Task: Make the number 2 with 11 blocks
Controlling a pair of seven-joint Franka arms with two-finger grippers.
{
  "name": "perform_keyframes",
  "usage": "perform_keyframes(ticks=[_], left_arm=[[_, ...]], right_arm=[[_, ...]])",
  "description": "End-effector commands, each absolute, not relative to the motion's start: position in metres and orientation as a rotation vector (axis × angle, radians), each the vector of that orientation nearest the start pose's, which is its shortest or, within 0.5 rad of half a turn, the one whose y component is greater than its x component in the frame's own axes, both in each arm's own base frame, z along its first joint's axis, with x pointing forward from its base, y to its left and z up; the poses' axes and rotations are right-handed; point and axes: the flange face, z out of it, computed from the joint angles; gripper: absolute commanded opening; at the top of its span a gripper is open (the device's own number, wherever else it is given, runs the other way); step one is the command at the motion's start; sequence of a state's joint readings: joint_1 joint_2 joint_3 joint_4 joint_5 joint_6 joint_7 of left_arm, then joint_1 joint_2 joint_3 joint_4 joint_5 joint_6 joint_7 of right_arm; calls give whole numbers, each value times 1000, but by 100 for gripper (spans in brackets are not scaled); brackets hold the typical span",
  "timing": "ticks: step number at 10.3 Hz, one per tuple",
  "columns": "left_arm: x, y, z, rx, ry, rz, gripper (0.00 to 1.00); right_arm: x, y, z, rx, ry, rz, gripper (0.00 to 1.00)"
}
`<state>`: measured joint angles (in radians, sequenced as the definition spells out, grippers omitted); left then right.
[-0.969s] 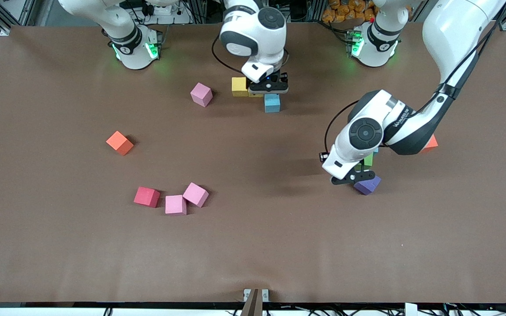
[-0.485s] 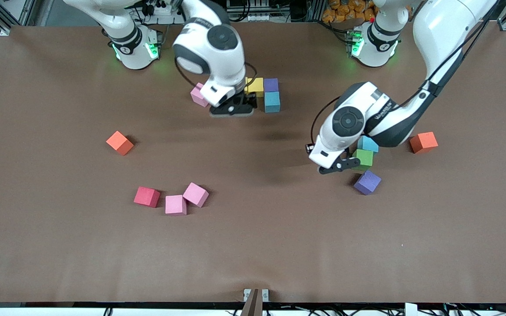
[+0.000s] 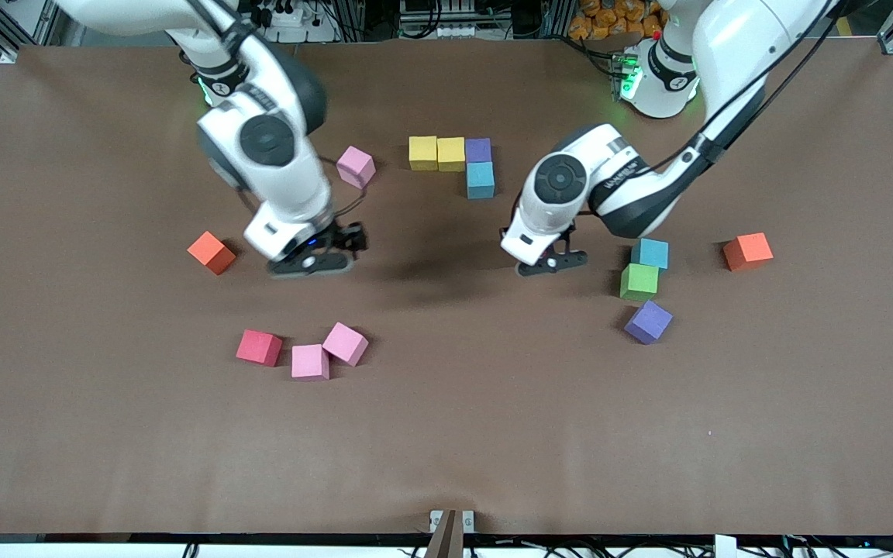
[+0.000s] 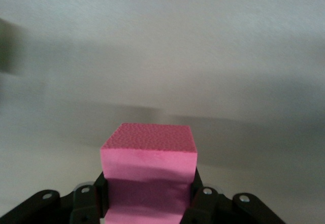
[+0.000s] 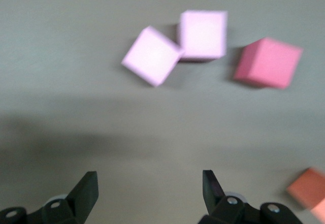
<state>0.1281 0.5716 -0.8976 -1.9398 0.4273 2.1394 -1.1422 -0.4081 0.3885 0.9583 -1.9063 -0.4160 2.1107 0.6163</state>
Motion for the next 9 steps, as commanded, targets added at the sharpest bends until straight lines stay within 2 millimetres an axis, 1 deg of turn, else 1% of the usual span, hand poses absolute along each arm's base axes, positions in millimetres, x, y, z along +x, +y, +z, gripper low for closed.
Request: perform_keyframes(ticks=[1,2,3,4,5,6,7,8,9], left_arm=[[443,-410,257,-3084,-272,128,43],[439,-414,246,-3083,-296,119,42],[430,-424,241,-3093,-303,112,42],[422,-428,236,-3102,-310,107,42],[414,-428,231,-3108,-299,106,42],[398,-437,226,-3109,-292,114,42],[386,-443,222,-3101,-302,122,42],[377,-445,219,-3091,-300,129,42],[370,-447,217,-3084,-305,134,42]], right_arm=[[579,212,374,-3127,-280,-98,91],[595,186,363,-3104,-313,-126,91],[612,162,349,-3080,-318,-149,91],[628,148,337,-3058,-290,-138,91],[642,134,322,-3049,-298,-122,91],[651,126,320,-3056,-322,-126,91],[654,118,314,-3060,-331,-117,91],[656,110,306,-3053,-334,-108,91],[663,102,290,-3050,-314,-87,91]])
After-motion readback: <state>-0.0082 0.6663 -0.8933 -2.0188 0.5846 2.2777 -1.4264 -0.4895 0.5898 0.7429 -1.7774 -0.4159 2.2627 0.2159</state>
